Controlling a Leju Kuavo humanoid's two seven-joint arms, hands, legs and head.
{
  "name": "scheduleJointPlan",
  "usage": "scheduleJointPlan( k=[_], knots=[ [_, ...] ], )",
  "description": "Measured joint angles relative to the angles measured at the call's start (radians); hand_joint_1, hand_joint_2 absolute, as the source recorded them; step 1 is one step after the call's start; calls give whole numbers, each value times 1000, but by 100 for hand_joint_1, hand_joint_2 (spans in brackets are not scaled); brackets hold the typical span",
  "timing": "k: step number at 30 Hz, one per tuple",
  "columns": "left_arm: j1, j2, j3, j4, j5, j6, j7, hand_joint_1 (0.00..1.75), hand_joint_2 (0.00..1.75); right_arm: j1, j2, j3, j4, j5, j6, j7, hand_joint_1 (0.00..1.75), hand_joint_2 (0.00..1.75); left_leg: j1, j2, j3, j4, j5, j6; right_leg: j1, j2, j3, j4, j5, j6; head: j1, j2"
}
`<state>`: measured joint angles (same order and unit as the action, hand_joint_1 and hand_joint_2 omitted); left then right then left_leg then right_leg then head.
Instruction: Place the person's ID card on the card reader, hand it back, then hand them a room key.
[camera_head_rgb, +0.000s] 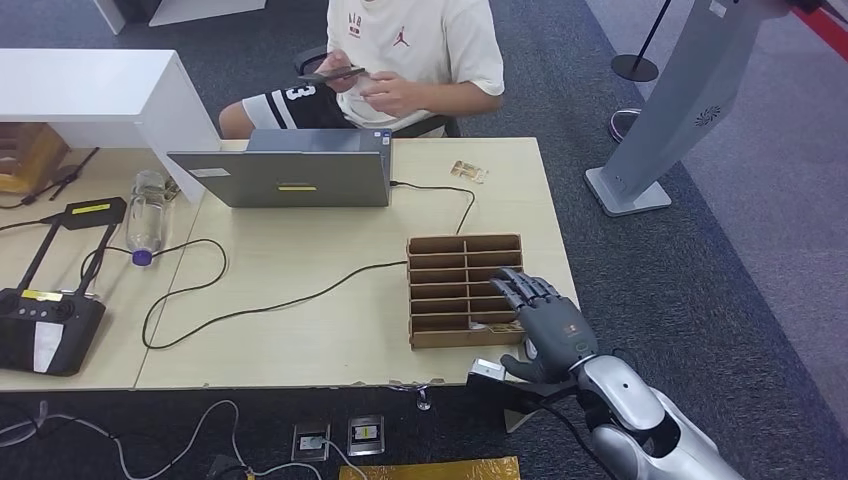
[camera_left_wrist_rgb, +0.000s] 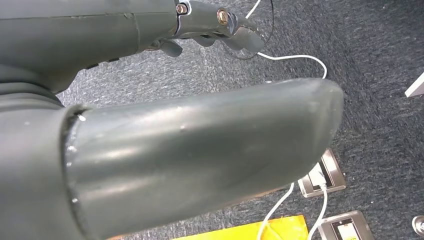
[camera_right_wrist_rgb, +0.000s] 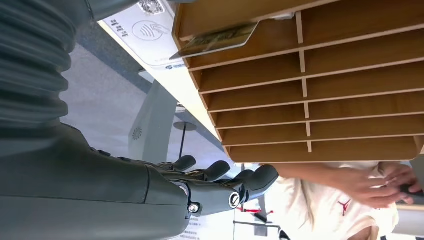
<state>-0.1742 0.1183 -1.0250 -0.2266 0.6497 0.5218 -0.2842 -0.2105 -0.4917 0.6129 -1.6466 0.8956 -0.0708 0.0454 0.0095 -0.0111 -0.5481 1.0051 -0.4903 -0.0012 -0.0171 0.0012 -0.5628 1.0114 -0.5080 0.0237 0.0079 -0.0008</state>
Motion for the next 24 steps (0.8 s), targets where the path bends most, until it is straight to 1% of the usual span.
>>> scheduleJointPlan(
  k=[15,24],
  knots=[
    [0,0,0,0,-1,-3,0,0,0,-3,14,28,78,-33,-45,-10,0,175,0,0,0,0,0,0,0,0,0,0,0,0,0,0],
    [0,0,0,0,0,-7,3,0,0,-11,21,41,107,-37,-51,-11,0,175,0,0,0,0,0,0,0,0,0,0,0,0,0,0]
  ],
)
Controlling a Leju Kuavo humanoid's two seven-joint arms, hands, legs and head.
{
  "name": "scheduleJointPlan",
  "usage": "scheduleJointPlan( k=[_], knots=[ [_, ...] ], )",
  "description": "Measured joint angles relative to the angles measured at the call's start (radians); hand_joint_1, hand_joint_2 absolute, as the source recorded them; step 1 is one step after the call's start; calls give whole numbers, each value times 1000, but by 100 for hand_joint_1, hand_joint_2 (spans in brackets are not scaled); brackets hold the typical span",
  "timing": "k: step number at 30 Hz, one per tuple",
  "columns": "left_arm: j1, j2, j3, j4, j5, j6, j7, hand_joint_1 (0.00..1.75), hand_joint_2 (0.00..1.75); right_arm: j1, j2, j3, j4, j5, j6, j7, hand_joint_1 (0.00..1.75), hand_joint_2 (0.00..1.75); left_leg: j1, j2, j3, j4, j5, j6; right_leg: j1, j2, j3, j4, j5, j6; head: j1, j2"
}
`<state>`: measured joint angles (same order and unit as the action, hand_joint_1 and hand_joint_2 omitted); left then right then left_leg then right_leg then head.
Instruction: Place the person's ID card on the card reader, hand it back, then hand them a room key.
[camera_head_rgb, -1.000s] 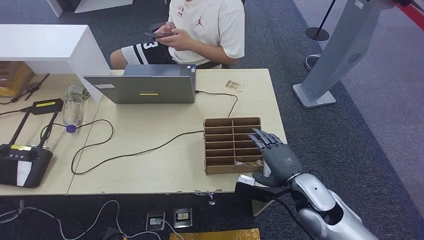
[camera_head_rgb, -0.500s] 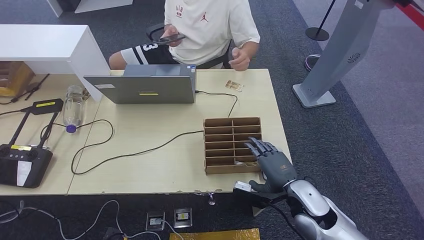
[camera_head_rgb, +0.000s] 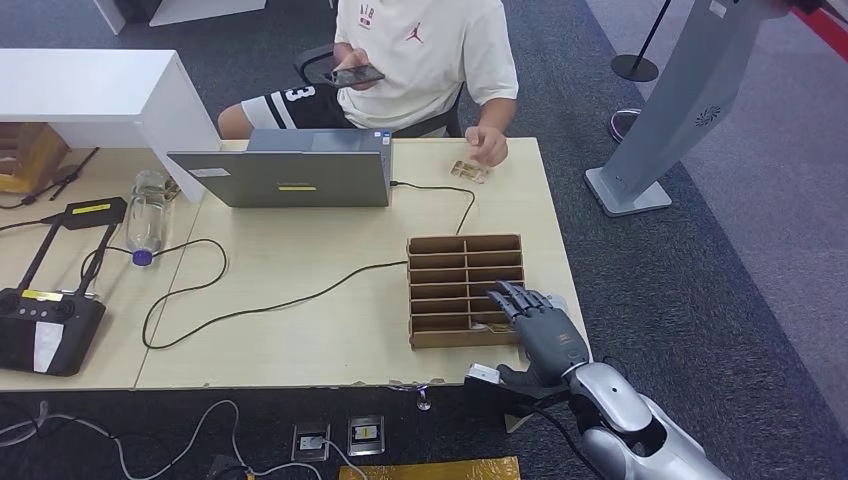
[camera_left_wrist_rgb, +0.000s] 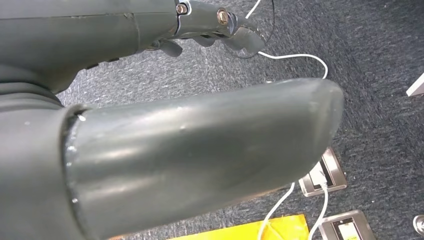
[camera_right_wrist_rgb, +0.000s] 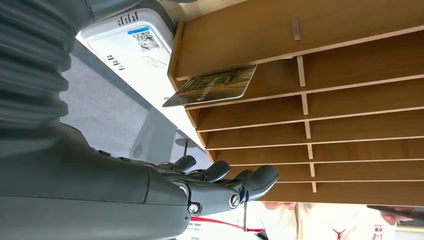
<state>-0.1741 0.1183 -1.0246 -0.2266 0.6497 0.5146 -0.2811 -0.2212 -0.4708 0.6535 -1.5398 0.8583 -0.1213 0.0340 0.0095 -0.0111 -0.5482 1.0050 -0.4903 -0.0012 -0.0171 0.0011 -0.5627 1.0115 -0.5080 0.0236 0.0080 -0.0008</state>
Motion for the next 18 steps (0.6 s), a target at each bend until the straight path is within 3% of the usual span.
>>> scheduleJointPlan(
  k=[14,15,18],
  knots=[
    [0,0,0,0,1,-1,3,0,0,-8,4,1,31,-8,3,9,3,175,0,0,0,0,0,0,0,0,0,0,0,0,0,0],
    [0,0,0,0,1,-1,5,0,0,-8,4,1,33,-10,4,10,21,175,0,0,0,0,0,0,0,0,0,0,0,0,0,0],
    [0,0,0,0,1,0,8,0,0,-9,4,1,40,-18,9,11,144,175,0,0,0,0,0,0,0,0,0,0,0,0,0,0]
  ],
)
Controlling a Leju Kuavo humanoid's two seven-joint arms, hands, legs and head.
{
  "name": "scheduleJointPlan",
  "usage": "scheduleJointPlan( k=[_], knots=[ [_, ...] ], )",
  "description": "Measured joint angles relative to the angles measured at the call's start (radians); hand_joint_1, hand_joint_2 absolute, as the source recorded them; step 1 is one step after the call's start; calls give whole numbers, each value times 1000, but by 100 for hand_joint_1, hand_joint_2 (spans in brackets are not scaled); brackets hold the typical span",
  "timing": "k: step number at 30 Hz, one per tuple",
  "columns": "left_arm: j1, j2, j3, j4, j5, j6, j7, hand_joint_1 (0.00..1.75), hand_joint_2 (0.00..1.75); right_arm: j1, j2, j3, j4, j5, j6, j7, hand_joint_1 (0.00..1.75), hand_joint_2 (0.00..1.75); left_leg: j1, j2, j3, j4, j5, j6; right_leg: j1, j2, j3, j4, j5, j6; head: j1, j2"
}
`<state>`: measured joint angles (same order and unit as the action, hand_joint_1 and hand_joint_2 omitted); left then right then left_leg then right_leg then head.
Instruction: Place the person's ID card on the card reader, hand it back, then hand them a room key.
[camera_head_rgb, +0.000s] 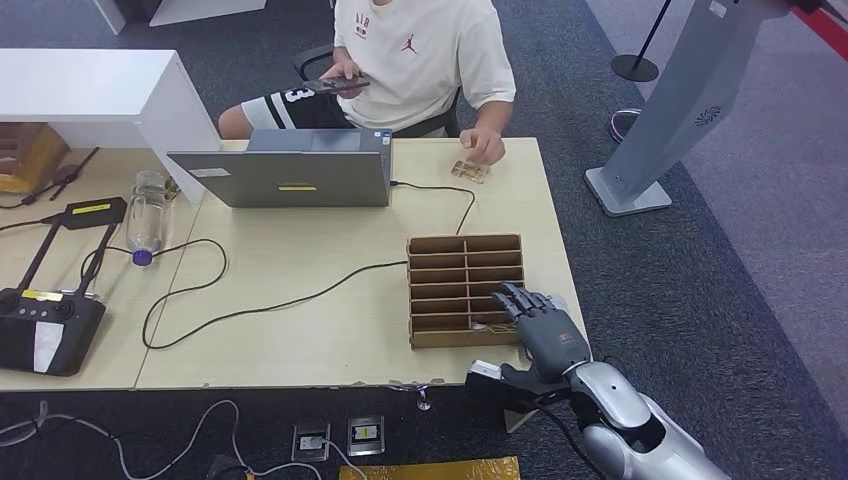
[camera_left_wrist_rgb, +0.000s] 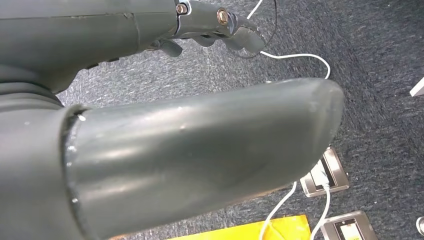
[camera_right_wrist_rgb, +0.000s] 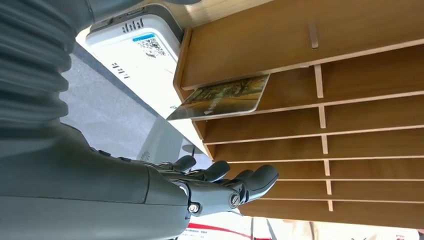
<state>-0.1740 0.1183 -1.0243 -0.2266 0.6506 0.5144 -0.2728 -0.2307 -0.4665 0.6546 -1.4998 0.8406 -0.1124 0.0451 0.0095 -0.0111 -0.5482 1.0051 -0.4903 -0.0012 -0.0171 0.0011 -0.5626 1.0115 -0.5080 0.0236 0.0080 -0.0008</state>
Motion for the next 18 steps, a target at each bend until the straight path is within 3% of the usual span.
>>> scheduleJointPlan(
  k=[1,2,18],
  knots=[
    [0,0,0,0,2,-2,2,0,0,-2,0,0,2,-5,4,-2,169,175,0,0,0,0,0,0,0,0,0,0,0,0,0,0],
    [0,0,0,0,5,-6,4,0,0,-5,-1,0,5,-11,8,-6,174,175,0,0,0,0,0,0,0,0,0,0,0,0,0,0],
    [0,-1,6,0,10,-4,12,0,0,-41,-7,-7,51,-25,28,-24,175,175,0,0,0,0,0,0,0,0,0,0,0,0,0,0]
  ],
)
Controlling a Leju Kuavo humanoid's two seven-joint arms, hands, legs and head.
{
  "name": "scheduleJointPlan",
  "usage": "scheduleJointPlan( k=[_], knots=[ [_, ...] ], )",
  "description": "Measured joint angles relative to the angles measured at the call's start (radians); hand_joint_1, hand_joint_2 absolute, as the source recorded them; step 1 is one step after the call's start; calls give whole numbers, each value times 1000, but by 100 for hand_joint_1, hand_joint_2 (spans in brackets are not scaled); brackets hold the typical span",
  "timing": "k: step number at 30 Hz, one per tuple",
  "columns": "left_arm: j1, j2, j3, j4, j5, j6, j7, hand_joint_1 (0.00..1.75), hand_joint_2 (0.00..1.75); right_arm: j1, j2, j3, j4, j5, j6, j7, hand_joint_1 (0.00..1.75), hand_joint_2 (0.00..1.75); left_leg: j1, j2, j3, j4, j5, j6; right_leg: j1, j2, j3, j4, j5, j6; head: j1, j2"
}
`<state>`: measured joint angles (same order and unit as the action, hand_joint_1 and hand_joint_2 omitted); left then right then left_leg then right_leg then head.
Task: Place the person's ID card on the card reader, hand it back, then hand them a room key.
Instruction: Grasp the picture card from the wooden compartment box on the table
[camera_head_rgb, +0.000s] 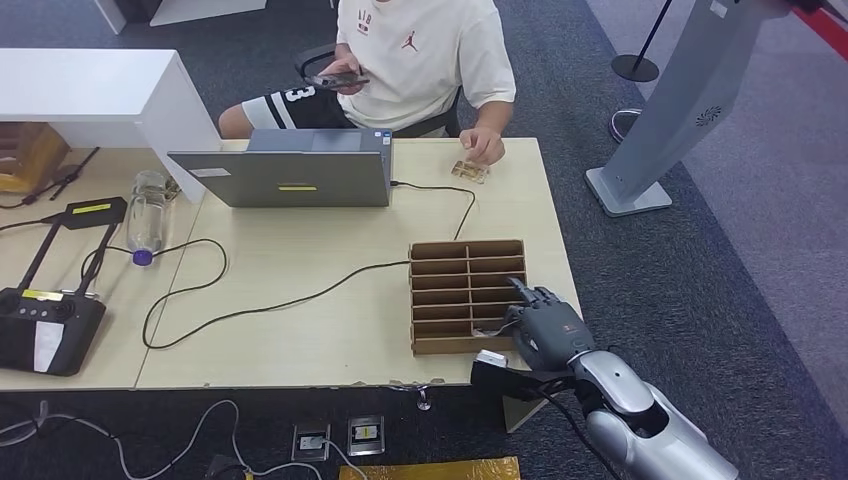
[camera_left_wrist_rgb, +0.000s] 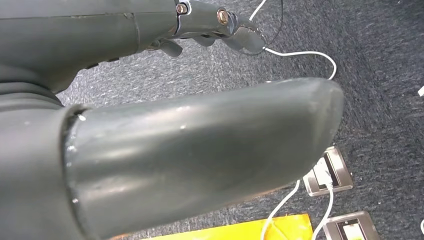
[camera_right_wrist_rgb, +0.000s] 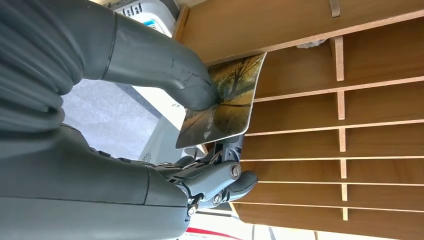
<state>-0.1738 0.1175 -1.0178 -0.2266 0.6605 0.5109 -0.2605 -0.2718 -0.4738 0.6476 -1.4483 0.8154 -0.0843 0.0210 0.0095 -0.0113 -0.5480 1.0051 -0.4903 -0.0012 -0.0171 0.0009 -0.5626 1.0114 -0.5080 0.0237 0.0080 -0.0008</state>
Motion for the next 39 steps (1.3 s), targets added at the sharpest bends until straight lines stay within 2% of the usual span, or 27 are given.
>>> scheduleJointPlan(
  k=[11,17,21,31,39],
  knots=[
    [0,0,0,0,-3,5,-2,0,0,-3,1,-1,10,8,-14,-5,175,175,0,0,0,0,0,0,0,0,0,0,0,0,0,0],
    [0,-1,0,0,-14,16,-15,0,0,-16,4,-14,18,4,-72,-28,175,175,0,0,0,0,0,0,0,0,0,0,0,0,0,0],
    [0,-3,0,0,-25,32,-33,0,0,-71,8,-69,19,-22,-115,-69,175,175,0,0,0,0,0,0,0,1,0,0,1,0,0,0],
    [-3,-9,-1,0,-59,41,-45,0,0,-222,17,-249,20,-69,-115,-142,175,175,0,0,0,0,0,0,0,0,0,0,1,0,0,0],
    [-20,-11,-2,0,-84,39,-45,0,0,-287,20,-301,36,-51,-101,-170,175,175,0,0,0,0,0,0,0,0,0,0,1,0,0,0]
  ],
)
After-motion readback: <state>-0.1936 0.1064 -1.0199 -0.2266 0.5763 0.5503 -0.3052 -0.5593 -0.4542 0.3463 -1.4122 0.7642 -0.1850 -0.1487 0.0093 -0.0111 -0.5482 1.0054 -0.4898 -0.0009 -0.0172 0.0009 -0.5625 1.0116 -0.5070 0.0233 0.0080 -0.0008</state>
